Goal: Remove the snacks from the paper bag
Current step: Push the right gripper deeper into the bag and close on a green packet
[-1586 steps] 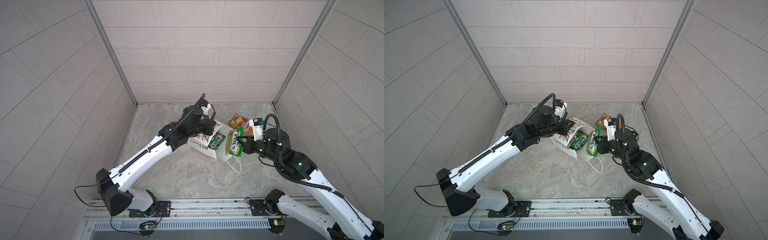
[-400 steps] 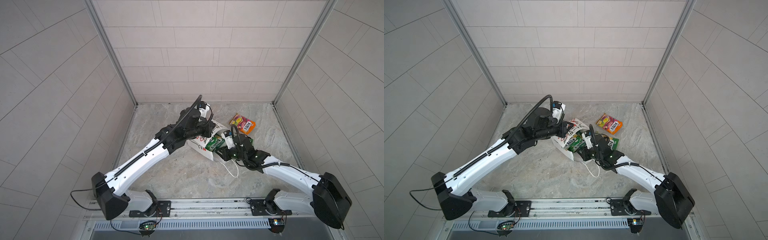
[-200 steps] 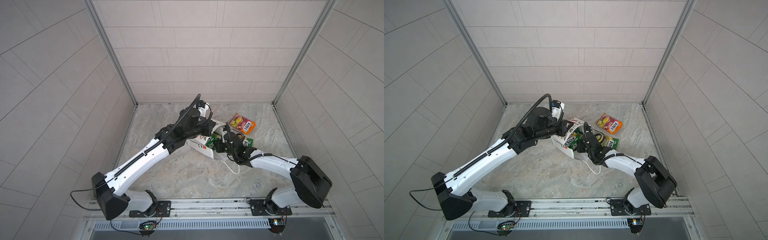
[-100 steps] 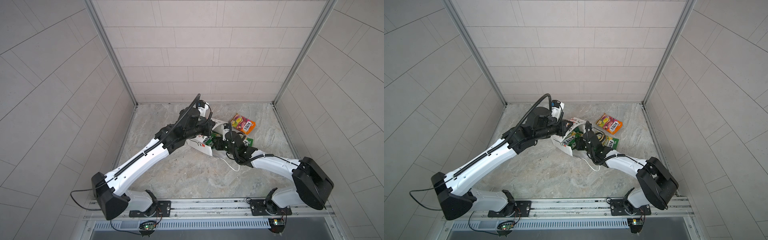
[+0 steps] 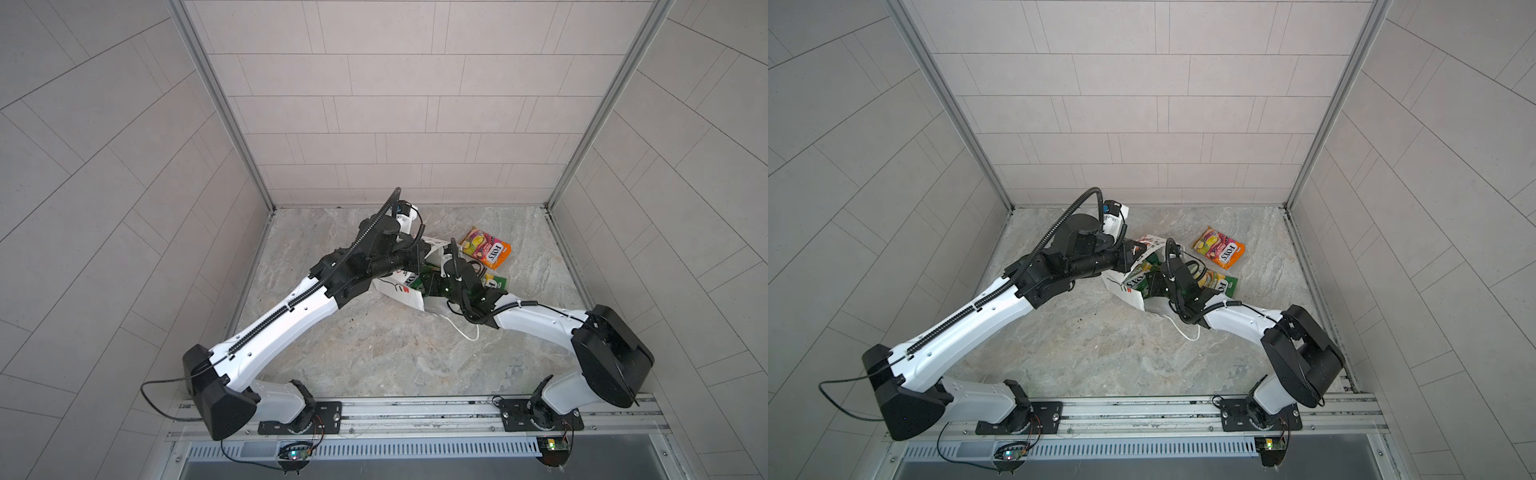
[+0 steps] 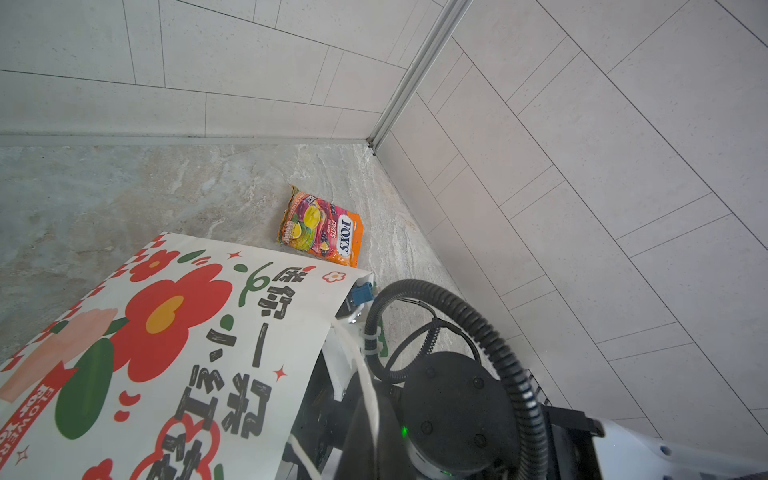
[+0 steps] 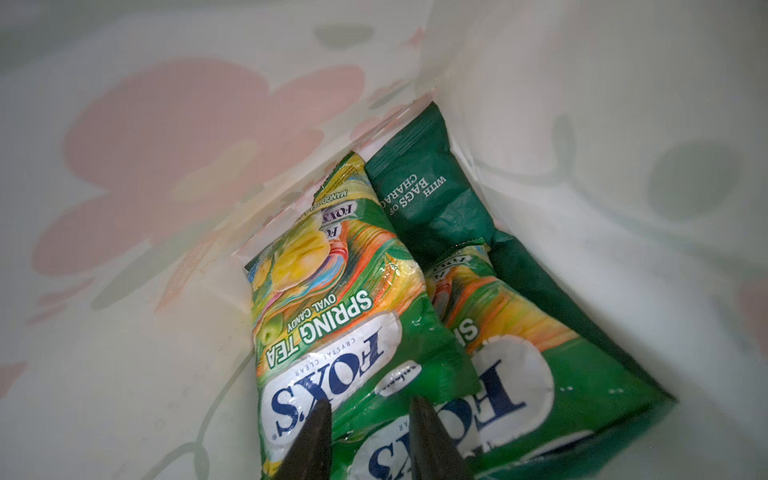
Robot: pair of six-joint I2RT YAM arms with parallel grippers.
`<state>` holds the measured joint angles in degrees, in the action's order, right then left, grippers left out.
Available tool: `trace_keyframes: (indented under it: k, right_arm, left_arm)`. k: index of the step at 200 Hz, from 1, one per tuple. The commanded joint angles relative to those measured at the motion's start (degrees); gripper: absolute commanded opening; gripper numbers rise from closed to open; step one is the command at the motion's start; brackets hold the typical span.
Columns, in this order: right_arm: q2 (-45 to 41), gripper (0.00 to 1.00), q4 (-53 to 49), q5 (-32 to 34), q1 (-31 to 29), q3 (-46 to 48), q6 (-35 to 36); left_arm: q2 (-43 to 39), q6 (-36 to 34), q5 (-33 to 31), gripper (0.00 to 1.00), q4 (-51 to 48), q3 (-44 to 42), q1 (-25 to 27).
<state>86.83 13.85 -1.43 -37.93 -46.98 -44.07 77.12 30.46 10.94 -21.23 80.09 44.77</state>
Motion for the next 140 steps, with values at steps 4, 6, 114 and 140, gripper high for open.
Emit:
trace_keyframes:
  k: [4,6,114,140]
  right_arm:
    - [1.54,0.36,-1.51,1.74,0.16,-1.33,-1.87]
    - [1.69,0.36,-1.6,1.77,0.21,-1.35,-1.93]
    - [7.44,0.49,-1.81,0.82,0.74,-4.23,-5.96]
    - [8.75,0.52,-2.06,0.82,0.7,-5.03,-7.58]
  left_arm:
    - [-1.36,0.13,0.55,0.0,1.09,0.15,0.22]
    - [-1.4,0.13,0.5,0.0,1.1,0.15,0.16]
    - [-1.12,0.04,0.92,0.0,0.93,0.35,0.15]
    - [-1.1,0.0,1.05,0.0,0.93,0.41,0.22]
